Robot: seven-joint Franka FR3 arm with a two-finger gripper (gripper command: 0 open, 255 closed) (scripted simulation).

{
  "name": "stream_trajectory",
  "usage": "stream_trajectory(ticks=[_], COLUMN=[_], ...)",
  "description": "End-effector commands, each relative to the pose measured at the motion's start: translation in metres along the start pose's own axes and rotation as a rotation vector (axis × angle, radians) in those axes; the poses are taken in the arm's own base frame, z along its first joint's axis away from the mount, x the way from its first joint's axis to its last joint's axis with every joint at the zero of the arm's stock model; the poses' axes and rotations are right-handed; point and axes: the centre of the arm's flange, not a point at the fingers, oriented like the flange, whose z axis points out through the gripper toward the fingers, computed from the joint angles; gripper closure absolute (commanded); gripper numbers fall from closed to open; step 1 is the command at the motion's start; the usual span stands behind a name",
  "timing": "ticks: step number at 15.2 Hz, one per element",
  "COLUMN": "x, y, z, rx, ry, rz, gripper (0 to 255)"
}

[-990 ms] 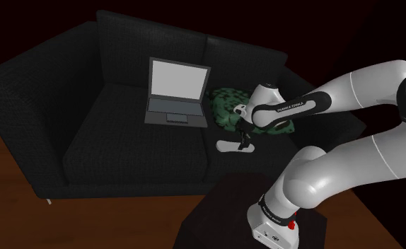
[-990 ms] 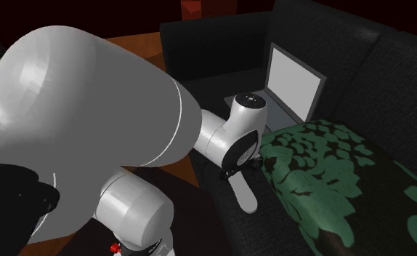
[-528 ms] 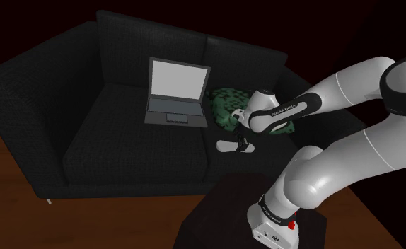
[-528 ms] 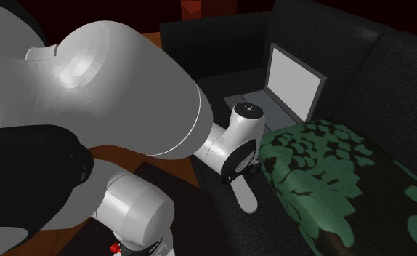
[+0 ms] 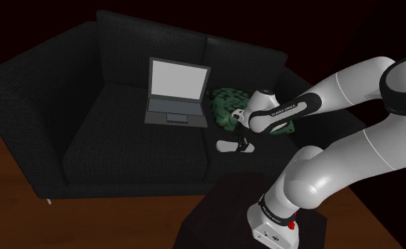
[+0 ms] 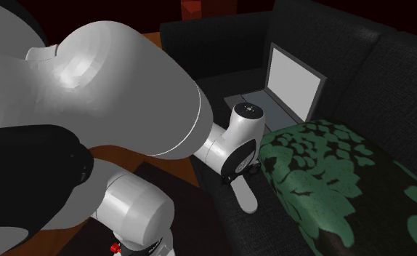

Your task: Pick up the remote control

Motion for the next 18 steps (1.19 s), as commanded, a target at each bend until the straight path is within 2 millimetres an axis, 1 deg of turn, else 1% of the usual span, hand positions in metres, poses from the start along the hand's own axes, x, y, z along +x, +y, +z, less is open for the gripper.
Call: stream_trajectory(ticks=[1,16,18], x=[0.000,0.002,0.002], y=[0.000,0.004,0.004], z=[0.000,-0.079,-0.079], rx=[0.001,0.001,0.001], ry=[0.000,0.000,0.000], rz=[0.002,0.002,0.002], gripper=[255,255,255])
